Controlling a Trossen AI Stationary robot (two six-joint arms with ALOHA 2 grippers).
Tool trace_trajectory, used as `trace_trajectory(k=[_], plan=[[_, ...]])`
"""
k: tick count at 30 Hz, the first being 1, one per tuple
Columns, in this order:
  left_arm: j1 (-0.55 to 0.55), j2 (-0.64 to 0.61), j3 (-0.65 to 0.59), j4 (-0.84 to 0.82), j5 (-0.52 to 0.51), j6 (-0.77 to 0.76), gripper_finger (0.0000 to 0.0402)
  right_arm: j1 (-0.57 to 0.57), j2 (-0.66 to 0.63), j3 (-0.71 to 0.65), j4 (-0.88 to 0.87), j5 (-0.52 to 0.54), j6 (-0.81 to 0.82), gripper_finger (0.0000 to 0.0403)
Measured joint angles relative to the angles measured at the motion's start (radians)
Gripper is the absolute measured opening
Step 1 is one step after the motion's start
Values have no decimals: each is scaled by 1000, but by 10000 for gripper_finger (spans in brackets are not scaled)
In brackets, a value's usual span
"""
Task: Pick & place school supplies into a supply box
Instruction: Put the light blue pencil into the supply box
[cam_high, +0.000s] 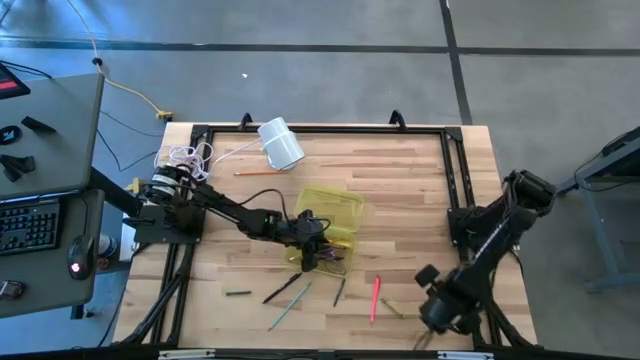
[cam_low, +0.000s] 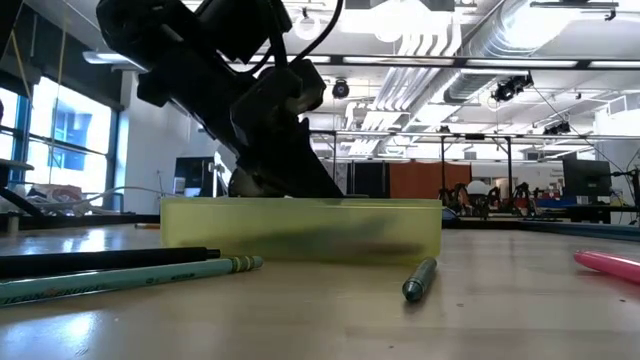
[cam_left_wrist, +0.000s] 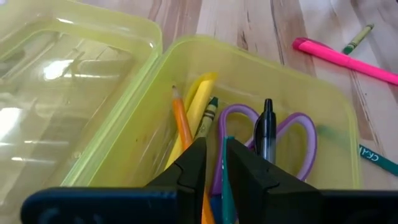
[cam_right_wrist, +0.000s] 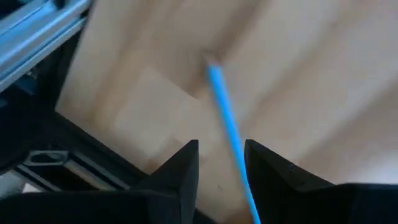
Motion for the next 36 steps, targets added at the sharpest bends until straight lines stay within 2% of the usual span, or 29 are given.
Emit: trace_trajectory(k=[7,15,18,22,26,31,36], plan=[[0,0,0,17,-23,0,96,76,0,-123,190,108,61,100],[0,0,0,28,-24,-3,97,77,-14,-274,404,127,95,64],[0,0,0,27,-24,-4,97,77,-13,-279,409,147,88,45],[0,0,3,26,-24,-4,97,75,-12,-278,422,183,-19,9],[0,-2,52,17,-6,-4,97,54,6,-201,383,228,-152,13],[0,-46,158,-183,-11,28,97,-5,3,-71,274,459,-232,3],[0,-107,323,-622,-102,100,97,-128,2,33,226,565,-359,9]])
